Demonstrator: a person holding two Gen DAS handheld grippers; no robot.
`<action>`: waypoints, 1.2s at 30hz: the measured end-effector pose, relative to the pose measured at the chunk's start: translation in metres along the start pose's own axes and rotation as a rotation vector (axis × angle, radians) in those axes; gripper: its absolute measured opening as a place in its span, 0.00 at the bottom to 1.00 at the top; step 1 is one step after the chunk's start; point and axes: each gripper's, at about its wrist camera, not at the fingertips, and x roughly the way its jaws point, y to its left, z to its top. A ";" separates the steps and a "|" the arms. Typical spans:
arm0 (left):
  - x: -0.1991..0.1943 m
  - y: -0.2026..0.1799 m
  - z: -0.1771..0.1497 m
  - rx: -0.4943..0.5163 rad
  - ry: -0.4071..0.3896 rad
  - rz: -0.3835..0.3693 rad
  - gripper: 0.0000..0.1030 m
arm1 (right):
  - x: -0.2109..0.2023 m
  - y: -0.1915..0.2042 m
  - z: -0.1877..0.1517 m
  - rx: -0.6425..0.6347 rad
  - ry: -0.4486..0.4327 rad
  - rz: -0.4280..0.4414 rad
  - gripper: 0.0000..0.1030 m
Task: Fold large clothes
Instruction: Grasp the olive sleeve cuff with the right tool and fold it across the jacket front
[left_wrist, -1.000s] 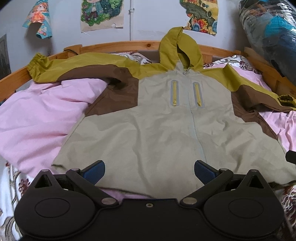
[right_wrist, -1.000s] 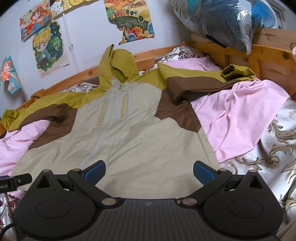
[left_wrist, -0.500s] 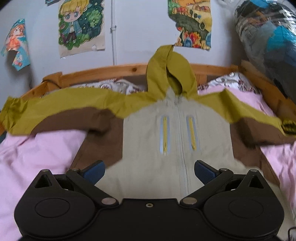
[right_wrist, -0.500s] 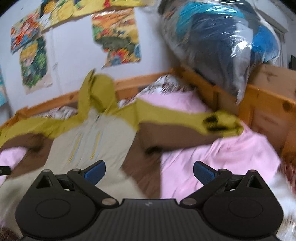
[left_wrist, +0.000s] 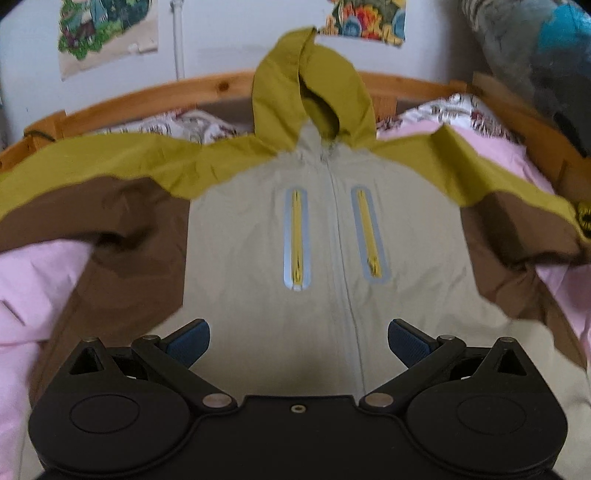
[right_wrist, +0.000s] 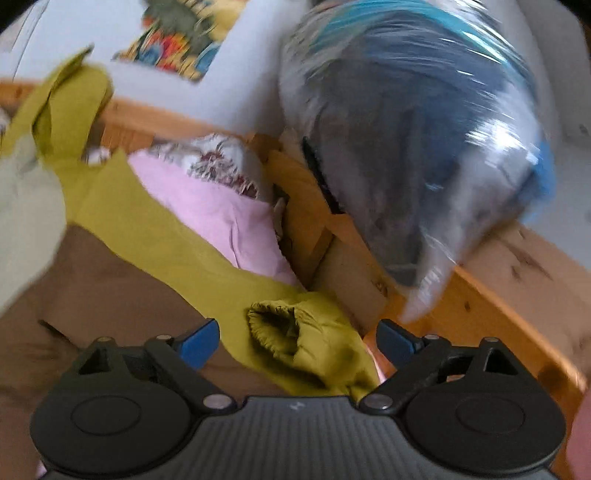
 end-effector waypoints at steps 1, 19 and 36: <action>0.002 0.002 -0.003 -0.002 0.011 -0.004 0.99 | 0.004 0.005 0.001 -0.035 0.014 -0.009 0.91; -0.029 0.023 -0.008 -0.066 -0.059 0.022 0.99 | -0.084 0.003 0.117 0.025 -0.187 0.284 0.12; -0.067 0.096 -0.017 -0.172 -0.103 0.235 0.99 | -0.128 0.190 0.167 0.207 -0.205 1.187 0.00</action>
